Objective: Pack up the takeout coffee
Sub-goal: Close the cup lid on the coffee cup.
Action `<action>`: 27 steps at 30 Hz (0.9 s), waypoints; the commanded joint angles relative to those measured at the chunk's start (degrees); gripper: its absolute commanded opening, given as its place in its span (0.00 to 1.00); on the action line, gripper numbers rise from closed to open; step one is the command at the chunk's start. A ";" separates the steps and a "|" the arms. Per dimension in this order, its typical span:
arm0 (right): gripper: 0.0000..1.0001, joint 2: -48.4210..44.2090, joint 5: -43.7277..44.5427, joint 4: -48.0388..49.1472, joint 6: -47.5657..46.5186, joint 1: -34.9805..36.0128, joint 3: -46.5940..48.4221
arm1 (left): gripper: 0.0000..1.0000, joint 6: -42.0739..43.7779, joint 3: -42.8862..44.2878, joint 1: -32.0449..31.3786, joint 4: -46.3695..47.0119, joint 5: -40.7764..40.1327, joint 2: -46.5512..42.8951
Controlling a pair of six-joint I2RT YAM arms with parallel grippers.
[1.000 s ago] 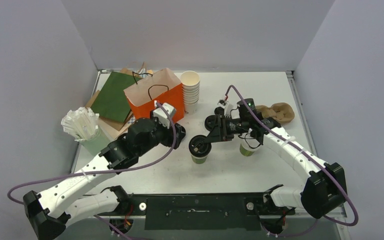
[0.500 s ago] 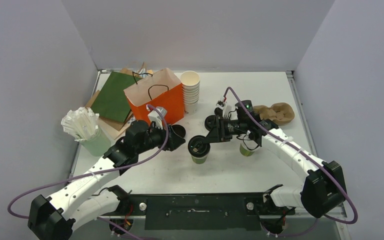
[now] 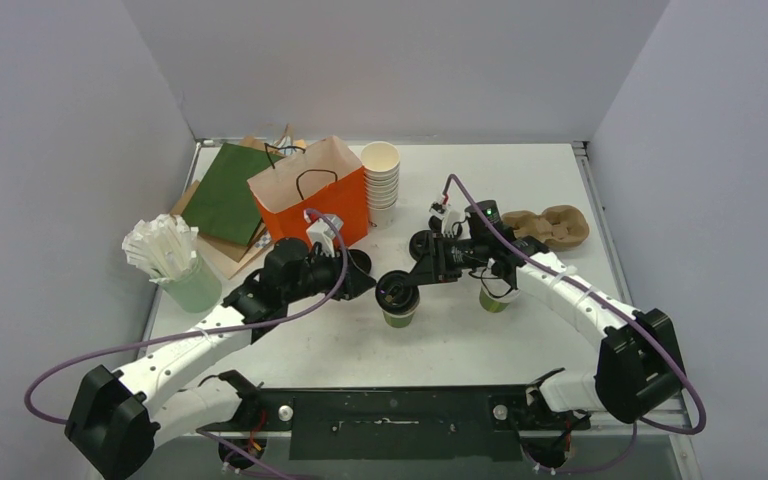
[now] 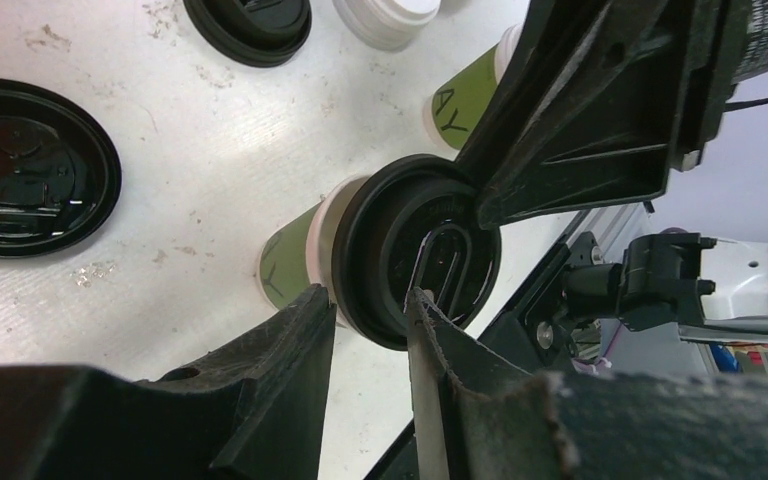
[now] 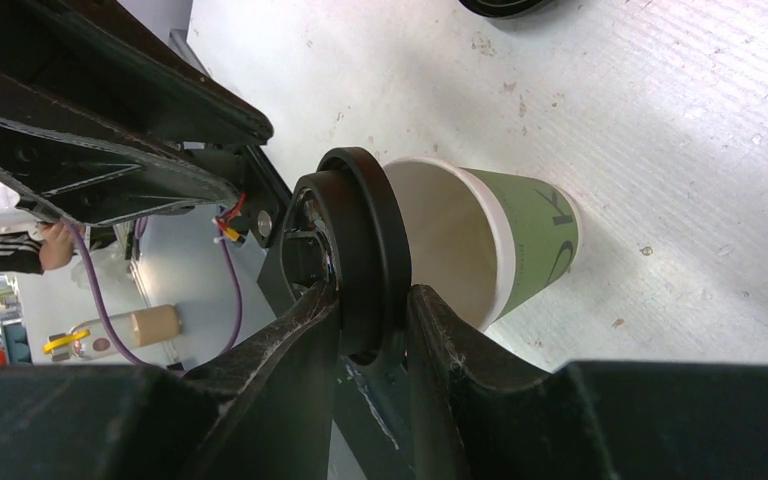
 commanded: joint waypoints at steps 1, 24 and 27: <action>0.20 0.46 0.83 2.61 -1.81 0.47 0.14 | 0.30 -0.19 -0.44 0.41 4.05 0.98 1.73; 0.25 1.25 1.04 3.82 -1.57 0.36 -1.67 | 0.31 -1.23 -2.39 0.47 7.40 4.39 7.50; 0.39 1.24 1.62 3.33 -1.78 0.26 -1.37 | 0.31 -1.28 -2.39 0.47 7.74 4.75 8.12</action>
